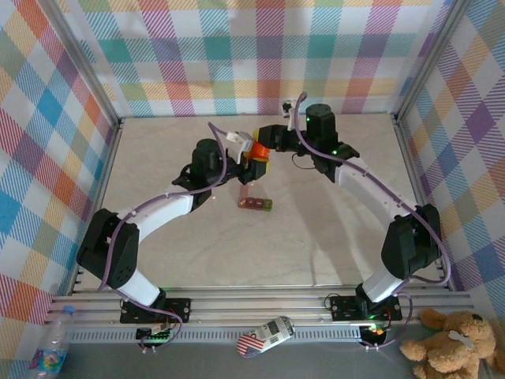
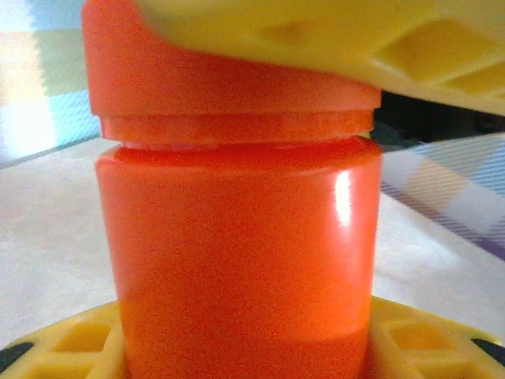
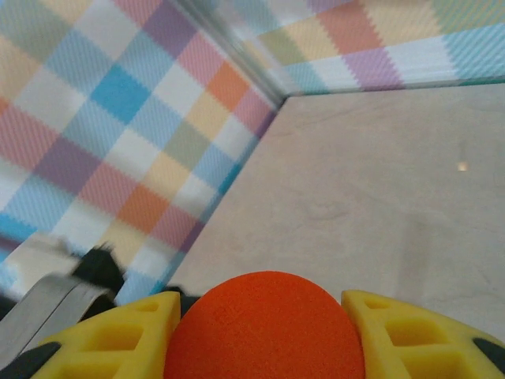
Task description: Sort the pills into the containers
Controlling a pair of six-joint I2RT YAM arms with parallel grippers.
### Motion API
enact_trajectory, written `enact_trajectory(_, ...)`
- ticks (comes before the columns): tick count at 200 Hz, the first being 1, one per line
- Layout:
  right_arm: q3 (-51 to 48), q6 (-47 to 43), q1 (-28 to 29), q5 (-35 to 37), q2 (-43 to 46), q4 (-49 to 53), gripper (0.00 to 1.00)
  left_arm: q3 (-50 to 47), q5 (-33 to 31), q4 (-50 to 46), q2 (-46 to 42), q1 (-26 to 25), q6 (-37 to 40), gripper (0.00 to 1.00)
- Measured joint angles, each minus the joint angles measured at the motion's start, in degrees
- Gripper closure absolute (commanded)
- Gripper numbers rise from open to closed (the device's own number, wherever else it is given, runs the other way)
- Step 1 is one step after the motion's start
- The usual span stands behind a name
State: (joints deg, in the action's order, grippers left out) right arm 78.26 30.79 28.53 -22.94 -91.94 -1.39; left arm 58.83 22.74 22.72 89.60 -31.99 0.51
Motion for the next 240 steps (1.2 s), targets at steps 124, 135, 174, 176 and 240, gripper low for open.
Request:
enact_trajectory(124, -1.14, 5.14, -3.65, -4.48, 3.67, 0.76, 0.2, -1.27, 1.05, 6.58, -0.07, 1.27, 1.16, 1.0)
enact_trajectory(135, -1.07, 4.2, -4.7, -7.52, 4.83, 0.87, 0.19, -1.27, 3.98, 7.34, -0.07, 2.29, 0.2, 1.0)
enact_trajectory(174, 0.92, 1.62, -5.64, -14.91, 4.44, 1.84, 0.18, -0.96, 12.46, 7.58, 0.07, 3.58, -2.45, 1.0)
enact_trajectory(176, 1.05, 1.51, -5.62, -15.21, 4.33, 1.88, 0.18, -0.87, 12.85, 7.54, 0.11, 3.58, -2.51, 1.0)
enact_trajectory(240, 2.49, 0.02, -3.76, -17.73, 1.01, 2.71, 0.38, 1.42, 19.52, 7.52, 0.87, 3.58, -5.07, 1.0)
